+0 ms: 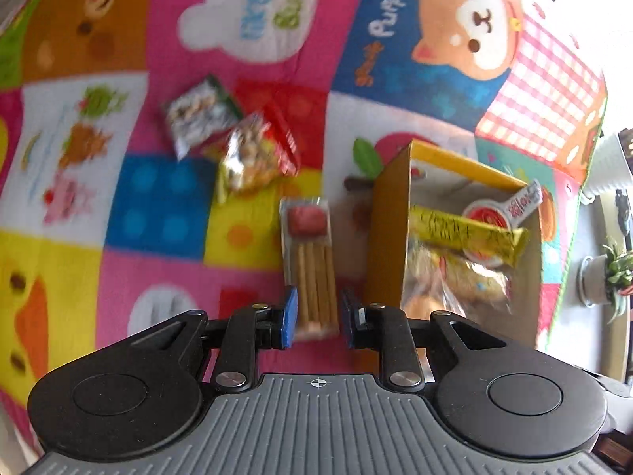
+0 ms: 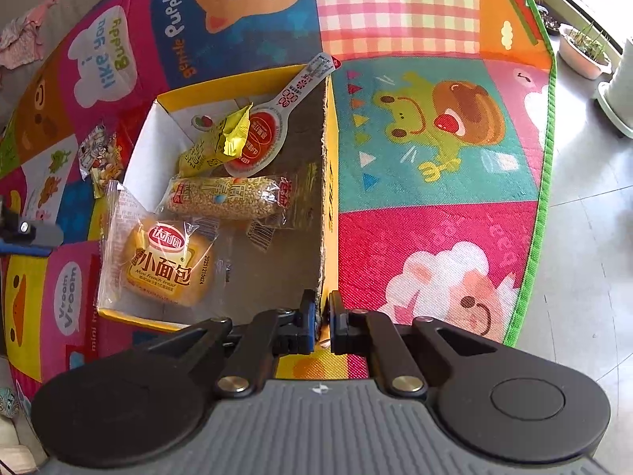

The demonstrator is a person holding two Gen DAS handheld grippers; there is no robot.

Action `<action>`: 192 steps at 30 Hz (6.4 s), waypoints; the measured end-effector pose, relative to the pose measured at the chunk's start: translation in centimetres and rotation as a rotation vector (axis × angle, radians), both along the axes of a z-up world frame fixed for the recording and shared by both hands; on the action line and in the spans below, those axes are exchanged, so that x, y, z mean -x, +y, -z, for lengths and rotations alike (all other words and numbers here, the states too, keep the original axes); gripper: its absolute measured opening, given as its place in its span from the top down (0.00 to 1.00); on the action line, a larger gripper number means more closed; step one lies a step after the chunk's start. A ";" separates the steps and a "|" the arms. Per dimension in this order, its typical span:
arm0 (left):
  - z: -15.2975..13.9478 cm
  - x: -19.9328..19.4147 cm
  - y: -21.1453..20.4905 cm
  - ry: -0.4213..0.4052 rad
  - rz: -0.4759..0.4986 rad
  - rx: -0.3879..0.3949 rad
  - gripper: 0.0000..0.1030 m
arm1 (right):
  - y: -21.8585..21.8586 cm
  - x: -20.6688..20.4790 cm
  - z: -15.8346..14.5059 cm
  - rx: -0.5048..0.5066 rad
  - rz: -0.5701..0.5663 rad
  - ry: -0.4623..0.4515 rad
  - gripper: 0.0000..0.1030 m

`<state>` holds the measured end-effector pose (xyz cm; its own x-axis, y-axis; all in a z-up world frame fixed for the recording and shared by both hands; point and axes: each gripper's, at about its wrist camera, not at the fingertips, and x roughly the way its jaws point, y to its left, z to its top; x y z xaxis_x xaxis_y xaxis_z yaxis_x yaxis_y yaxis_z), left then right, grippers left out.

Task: Organize objects
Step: 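Move the open left gripper to the biscuit-stick pack with pink dip, then grasp the biscuit-stick pack with the left gripper and lift it, then carry the biscuit-stick pack over the box and lower it inside, then open the left gripper and withdraw it from the box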

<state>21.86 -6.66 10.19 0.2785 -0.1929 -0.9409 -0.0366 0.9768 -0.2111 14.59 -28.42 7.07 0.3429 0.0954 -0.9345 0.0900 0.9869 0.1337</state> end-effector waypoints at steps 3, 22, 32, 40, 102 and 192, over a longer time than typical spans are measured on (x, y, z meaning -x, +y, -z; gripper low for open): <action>2.7 -0.6 -0.6 0.001 -0.020 0.010 0.75 | 0.0 -0.2 0.2 0.006 -0.002 0.006 0.94; 6.0 -1.1 -0.6 -0.023 -0.077 -0.088 0.24 | -0.3 -0.5 0.6 -0.025 -0.013 0.029 0.92; 5.1 -1.0 -1.6 -0.065 0.044 -0.214 0.20 | -0.2 -0.1 -0.4 -0.015 -0.039 0.001 0.92; 5.0 -0.8 -1.4 -0.100 0.143 -0.337 0.12 | -0.2 -0.1 -0.3 -0.016 -0.040 0.002 0.92; -8.9 13.6 0.7 0.153 0.533 -0.131 0.65 | 0.6 -0.5 -0.3 0.015 -0.069 0.026 0.90; -0.4 2.3 -12.3 -0.161 0.771 -0.023 0.66 | -2.8 0.0 0.5 -0.220 0.039 -0.056 0.88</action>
<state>19.58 -18.96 10.59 0.2076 -0.3680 -0.9064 0.6823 0.7184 -0.1353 14.57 -31.21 6.54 0.4014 0.2804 -0.8719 0.1138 0.9293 0.3513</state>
